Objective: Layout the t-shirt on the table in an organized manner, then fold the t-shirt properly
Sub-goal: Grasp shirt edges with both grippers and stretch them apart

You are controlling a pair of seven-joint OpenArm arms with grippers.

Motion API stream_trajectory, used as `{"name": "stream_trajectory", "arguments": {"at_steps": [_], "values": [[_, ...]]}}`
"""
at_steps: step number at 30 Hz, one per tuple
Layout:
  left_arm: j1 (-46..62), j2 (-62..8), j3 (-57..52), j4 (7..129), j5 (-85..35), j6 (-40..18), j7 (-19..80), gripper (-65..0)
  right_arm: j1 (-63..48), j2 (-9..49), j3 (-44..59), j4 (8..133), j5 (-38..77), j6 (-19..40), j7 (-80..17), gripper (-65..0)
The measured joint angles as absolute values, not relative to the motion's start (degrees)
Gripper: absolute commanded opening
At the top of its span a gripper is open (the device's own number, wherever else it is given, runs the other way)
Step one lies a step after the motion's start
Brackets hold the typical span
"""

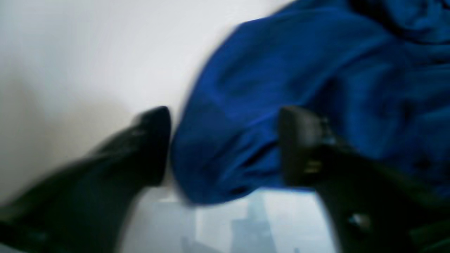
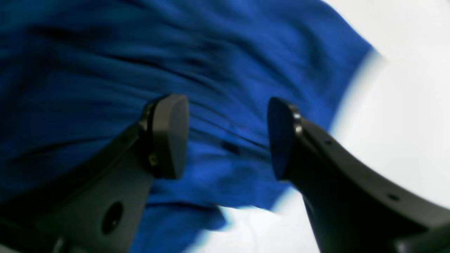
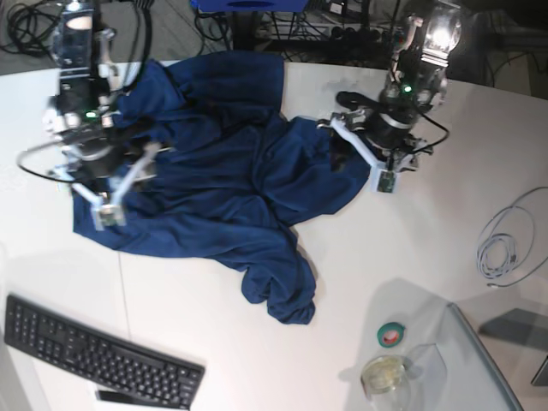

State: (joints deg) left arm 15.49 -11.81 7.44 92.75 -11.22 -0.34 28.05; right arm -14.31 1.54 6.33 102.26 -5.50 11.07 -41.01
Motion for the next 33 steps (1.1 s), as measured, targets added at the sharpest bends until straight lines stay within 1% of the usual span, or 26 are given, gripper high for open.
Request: {"name": "stream_trajectory", "arguments": {"at_steps": [2, 3, 6, 7, 12, 18, 19, 22, 23, 24, 25, 29, 33], "values": [[12.82, -10.44, 8.78, 88.68, -10.76, 0.16, 27.81, -58.4, -16.21, 1.87, 8.88, 102.45, -5.80, 10.96, -40.75, -32.3], [11.86, -10.02, 9.30, 86.87, -10.76, 0.25, 27.83, -65.0, -17.39, 1.72, 9.47, 102.52, -5.74, 10.94, -40.80, -32.3], [11.18, -9.72, 10.85, 81.93, -10.81, 0.03, 27.94, -65.0, -20.01, 0.75, 10.39, 102.50, -4.86, 11.03, -41.65, -32.3], [11.35, -9.87, 11.03, 80.62, -10.72, 0.01, 26.63, -65.0, -20.21, 0.75, 10.46, 102.48, -4.71, 11.03, -41.47, -32.3], [10.63, -11.09, 11.20, 78.65, -10.92, -0.25, 25.69, -65.0, -20.05, -2.09, 14.15, 101.16, -4.80, 11.00, -40.77, -32.3], [12.27, -13.76, 10.59, 79.02, -10.92, -0.19, 24.16, -65.0, -16.47, -1.89, 19.46, 92.68, -5.17, 11.03, -40.49, -33.2], [12.23, -14.00, 10.68, 79.02, -10.96, -0.23, 24.21, -65.0, -15.97, -1.93, 20.34, 90.87, -4.86, 10.96, -40.58, -36.8], [12.23, -14.79, 10.68, 78.98, -10.94, -0.21, 24.18, -65.0, -14.26, -2.13, 22.92, 87.00, -4.56, 11.35, -41.21, -57.8], [12.10, -14.83, 10.55, 78.94, -10.94, -0.21, 24.23, -65.0, -13.41, -2.07, 24.18, 86.46, -4.60, 11.49, -41.19, -62.1], [11.90, -14.81, 10.59, 78.91, -10.90, -0.14, 24.53, -65.0, -12.36, -2.04, 25.76, 86.35, -4.67, 11.53, -41.28, -64.2], [11.73, -14.74, 10.59, 78.96, -10.87, -0.01, 24.91, -65.0, -11.29, -1.54, 27.09, 86.37, -4.67, 11.53, -41.01, -65.0], [9.17, -14.33, 10.74, 78.04, -10.87, -0.01, 26.33, -65.0, -8.69, 3.09, 28.40, 86.48, -4.73, 11.57, -41.43, -65.0], [5.17, -12.75, 10.83, 75.26, -10.87, 0.01, 27.05, -65.0, -5.50, 6.17, 28.45, 85.86, -4.67, 11.44, -41.60, -65.0]]}}
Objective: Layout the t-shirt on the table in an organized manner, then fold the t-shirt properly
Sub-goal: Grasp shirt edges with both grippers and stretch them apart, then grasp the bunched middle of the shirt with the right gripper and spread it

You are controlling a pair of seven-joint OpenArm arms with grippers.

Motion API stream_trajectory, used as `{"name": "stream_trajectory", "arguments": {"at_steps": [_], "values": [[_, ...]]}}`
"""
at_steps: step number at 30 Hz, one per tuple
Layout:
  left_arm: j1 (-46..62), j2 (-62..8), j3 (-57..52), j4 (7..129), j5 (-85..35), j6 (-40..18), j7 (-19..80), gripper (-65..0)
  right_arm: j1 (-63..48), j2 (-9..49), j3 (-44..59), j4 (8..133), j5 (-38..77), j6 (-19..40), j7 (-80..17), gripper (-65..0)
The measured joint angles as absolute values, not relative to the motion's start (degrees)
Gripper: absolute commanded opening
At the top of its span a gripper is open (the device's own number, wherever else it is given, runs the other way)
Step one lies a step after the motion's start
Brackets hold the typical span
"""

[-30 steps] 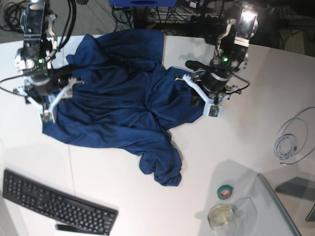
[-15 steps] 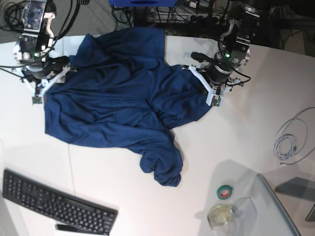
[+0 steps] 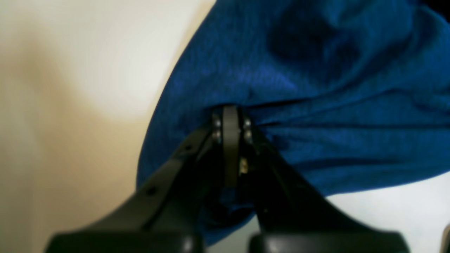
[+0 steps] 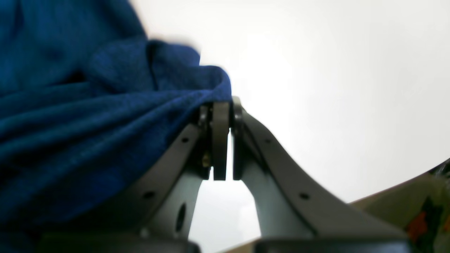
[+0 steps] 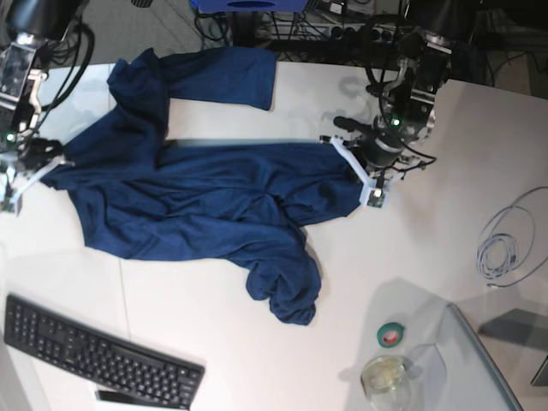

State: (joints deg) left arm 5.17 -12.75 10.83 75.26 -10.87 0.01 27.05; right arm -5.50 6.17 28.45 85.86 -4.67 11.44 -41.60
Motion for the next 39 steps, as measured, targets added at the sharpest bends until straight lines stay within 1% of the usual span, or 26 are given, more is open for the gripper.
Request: {"name": "stream_trajectory", "arguments": {"at_steps": [6, 10, 11, 12, 15, 16, 17, 18, 20, 23, 25, 27, 28, 29, 31, 33, 35, 39], "values": [[-4.03, -9.10, 11.07, 67.07, -10.79, 0.01, 27.73, -65.0, 4.25, 9.78, 28.10, 76.36, -4.71, 11.44, -41.54, -65.0], [-5.82, -7.97, 11.03, 66.83, -10.70, 0.01, 28.36, -65.0, 9.34, 11.20, 28.27, 70.24, -5.02, 11.38, -40.56, -63.8], [-5.50, -7.99, 11.00, 68.20, -10.74, 0.05, 28.58, -65.0, 9.89, 11.22, 28.36, 70.06, -5.13, 11.38, -40.60, -60.6], [-5.04, -8.16, 10.94, 70.02, -10.72, 0.05, 28.86, -65.0, 9.96, 11.55, 27.99, 70.11, -4.95, 11.38, -40.86, -55.7], [-2.50, -9.61, 10.59, 75.61, -10.70, 0.05, 28.27, -65.0, 9.37, 12.29, 27.75, 72.51, -5.48, 11.33, -45.54, -34.7], [-1.02, -10.66, 10.59, 77.62, -10.79, -0.01, 28.18, -65.0, 8.14, 12.23, 27.94, 74.81, -5.17, 11.16, -45.45, -28.1], [0.36, -11.57, 10.59, 79.24, -10.92, 0.03, 28.29, -65.0, 6.48, 12.14, 28.03, 77.71, -5.21, 10.85, -45.54, -24.2], [1.80, -12.49, 10.59, 80.95, -10.87, 0.16, 28.73, -65.0, 4.19, 11.84, 28.14, 81.38, -5.34, 10.83, -45.23, -22.8], [5.06, -13.69, 8.62, 84.40, -10.98, -0.01, 29.04, -65.0, -0.78, 9.50, 28.47, 88.73, -5.76, 10.74, -45.39, -23.4], [10.22, -13.82, 2.15, 89.54, -10.87, 0.16, 28.49, -65.0, -6.61, 4.86, 27.44, 95.42, -4.62, 11.60, -46.13, -23.9], [14.24, -13.72, -2.11, 91.50, -11.11, -0.05, 27.88, -65.0, -8.67, 2.02, 27.38, 97.41, -4.78, 11.60, -44.60, -23.9], [18.68, -13.72, -6.79, 91.39, -10.96, 0.08, 28.08, -65.0, -10.31, 0.19, 27.35, 97.45, -4.93, 11.97, -40.88, -23.9], [21.04, -13.78, -8.82, 91.33, -10.83, -0.36, 28.10, -65.0, -11.20, -0.34, 27.40, 97.43, -4.91, 13.52, -38.89, -23.9], [23.24, -13.89, -10.68, 91.24, -10.63, -2.00, 28.47, -65.0, -12.19, -0.91, 27.42, 97.43, -4.97, 15.64, -38.20, -23.9], [25.96, -13.61, -14.04, 90.87, -10.70, -7.84, 28.82, -65.0, -13.56, -1.85, 26.41, 97.45, -5.93, 18.96, -37.21, -23.9], [26.74, -13.21, -16.62, 89.91, -10.74, -12.56, 28.18, -65.0, -14.57, -1.58, 21.71, 97.45, -5.69, 23.94, -37.32, -23.9], [26.46, -12.45, -19.18, 88.12, -10.81, -15.77, 27.62, -65.0, -14.55, -1.41, 16.16, 97.54, -5.13, 24.49, -36.88, -23.9], [25.71, -10.39, -22.61, 86.98, -10.52, -18.87, 28.16, -65.0, -14.35, -1.41, 6.20, 97.91, -5.41, 24.49, -36.67, -24.0]]}}
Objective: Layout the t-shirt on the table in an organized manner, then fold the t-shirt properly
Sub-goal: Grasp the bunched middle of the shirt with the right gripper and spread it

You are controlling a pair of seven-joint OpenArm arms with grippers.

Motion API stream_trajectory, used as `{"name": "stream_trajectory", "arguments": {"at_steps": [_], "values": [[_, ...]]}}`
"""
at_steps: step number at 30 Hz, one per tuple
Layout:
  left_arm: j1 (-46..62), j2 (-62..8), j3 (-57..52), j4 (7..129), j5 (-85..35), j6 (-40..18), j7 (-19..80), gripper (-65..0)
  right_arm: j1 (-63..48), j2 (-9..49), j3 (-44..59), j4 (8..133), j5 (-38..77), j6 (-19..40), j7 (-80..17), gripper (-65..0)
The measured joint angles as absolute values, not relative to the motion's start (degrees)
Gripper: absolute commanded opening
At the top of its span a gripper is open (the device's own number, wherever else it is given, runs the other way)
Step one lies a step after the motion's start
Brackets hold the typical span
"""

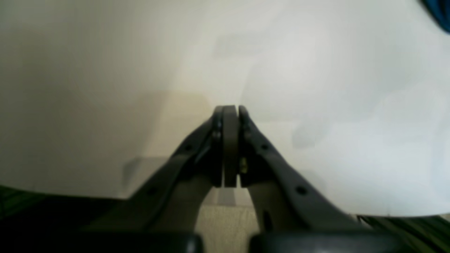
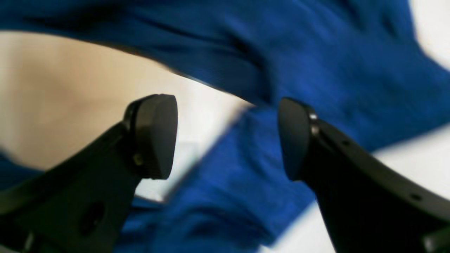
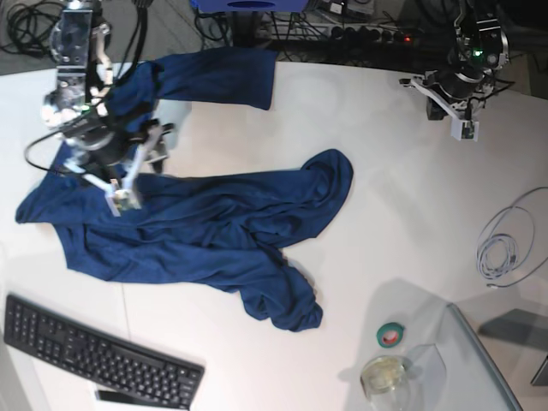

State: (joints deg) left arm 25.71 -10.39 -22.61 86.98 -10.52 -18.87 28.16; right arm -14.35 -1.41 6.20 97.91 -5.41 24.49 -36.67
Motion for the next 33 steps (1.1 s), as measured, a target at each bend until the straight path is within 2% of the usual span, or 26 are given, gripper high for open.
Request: {"name": "stream_trajectory", "arguments": {"at_steps": [4, 6, 8, 9, 11, 15, 17, 21, 25, 29, 33], "values": [[23.99, -7.84, -21.56, 88.40, -10.72, -21.06, 28.10, -64.0, -14.48, -1.23, -0.14, 97.89, -5.37, 24.49, -36.58, -24.0], [23.33, -6.48, -20.32, 89.65, -10.79, -20.95, 27.88, -44.6, -14.44, -0.75, -1.93, 97.91, -5.37, 24.49, -36.60, -24.0], [23.00, -6.13, -18.68, 89.80, -10.76, -21.06, 27.88, -31.8, -14.26, 2.28, -6.42, 97.91, -6.04, 24.49, -36.60, -24.0], [23.03, -6.09, -18.31, 89.84, -10.79, -21.23, 27.92, -28.5, -13.98, 3.77, -9.50, 97.91, -6.28, 24.27, -36.82, -24.0], [23.20, -6.11, -18.33, 89.84, -10.70, -21.04, 27.92, -27.6, -12.16, 5.48, -16.10, 97.67, -5.76, 24.51, -37.43, -26.6], [23.33, -6.39, -18.63, 89.80, -10.72, -21.04, 27.90, -27.6, -6.09, 4.47, -22.61, 96.23, -5.08, 24.49, -36.56, -40.8], [23.46, -6.52, -20.03, 89.78, -10.68, -21.08, 27.94, -27.6, -2.22, 2.85, -24.64, 92.23, -5.43, 24.51, -36.40, -44.1], [23.66, -6.24, -25.06, 89.73, -10.66, -21.06, 28.12, -27.6, 3.03, -1.72, -25.52, 80.09, -5.87, 24.34, -37.32, -44.0], [23.64, -6.24, -28.71, 89.27, -10.74, -21.06, 27.75, -27.6, 5.30, -3.68, -25.78, 74.91, -5.13, 24.53, -36.67, -43.2], [23.57, -6.15, -32.42, 85.82, -10.72, -23.05, 27.99, -27.6, 7.09, -4.93, -25.61, 70.54, -5.78, 24.47, -36.75, -31.7], [23.81, -6.22, -34.30, 85.32, -10.50, -23.42, 28.12, -27.6, 8.40, -5.69, -25.63, 68.34, -5.32, 24.49, -34.00, -32.0]]}}
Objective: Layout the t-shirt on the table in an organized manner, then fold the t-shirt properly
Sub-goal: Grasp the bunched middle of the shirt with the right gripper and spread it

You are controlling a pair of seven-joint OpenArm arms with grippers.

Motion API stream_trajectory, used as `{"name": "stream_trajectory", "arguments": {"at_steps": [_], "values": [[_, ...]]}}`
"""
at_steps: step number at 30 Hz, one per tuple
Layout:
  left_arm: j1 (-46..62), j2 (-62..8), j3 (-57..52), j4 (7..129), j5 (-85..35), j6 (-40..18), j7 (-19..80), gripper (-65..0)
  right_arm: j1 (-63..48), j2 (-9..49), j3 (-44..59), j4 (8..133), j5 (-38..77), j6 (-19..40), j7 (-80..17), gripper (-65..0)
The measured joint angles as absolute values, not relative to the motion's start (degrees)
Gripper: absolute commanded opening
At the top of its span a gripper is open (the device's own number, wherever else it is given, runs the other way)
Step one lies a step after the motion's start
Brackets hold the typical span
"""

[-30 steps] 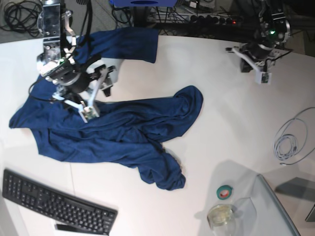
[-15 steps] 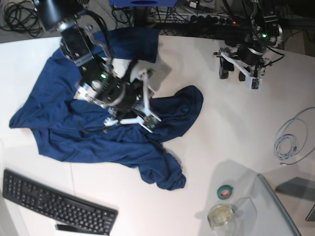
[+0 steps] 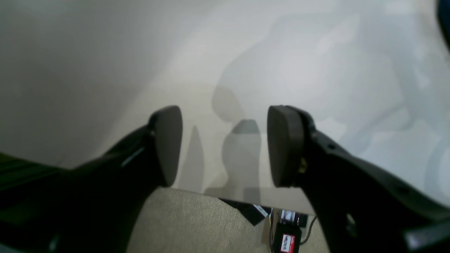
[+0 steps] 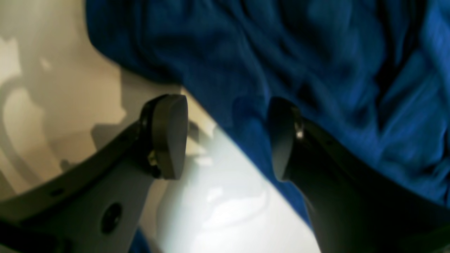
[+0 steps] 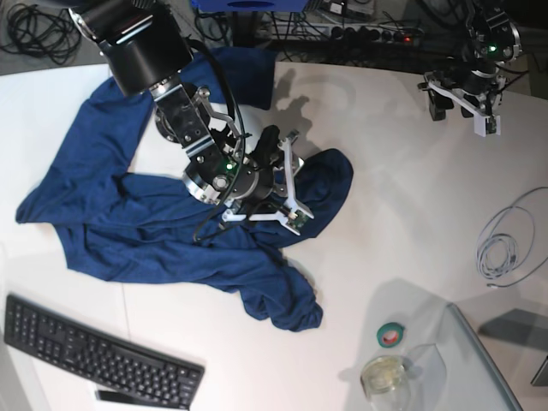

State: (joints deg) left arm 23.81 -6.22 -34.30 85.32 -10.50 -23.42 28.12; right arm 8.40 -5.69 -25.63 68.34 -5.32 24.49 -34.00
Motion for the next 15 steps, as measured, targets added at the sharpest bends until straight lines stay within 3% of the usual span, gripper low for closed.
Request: {"name": "stream_trajectory", "arguments": {"at_steps": [7, 12, 15], "values": [[23.68, -6.07, -34.09, 85.32, -10.70, -23.62, 28.12, -27.6, 11.99, -5.37, -25.63, 60.99, -5.91, 24.47, -33.04, -38.3], [23.68, -6.07, -34.06, 85.32, -10.72, -23.64, 28.08, -27.6, 11.88, -5.37, -25.56, 60.80, -5.54, 24.47, -32.10, -58.7], [23.66, -6.04, -33.93, 85.32, -10.72, -23.64, 28.08, -27.6, 10.63, -4.99, -25.52, 63.88, -5.76, 24.47, -33.91, -61.5]]}}
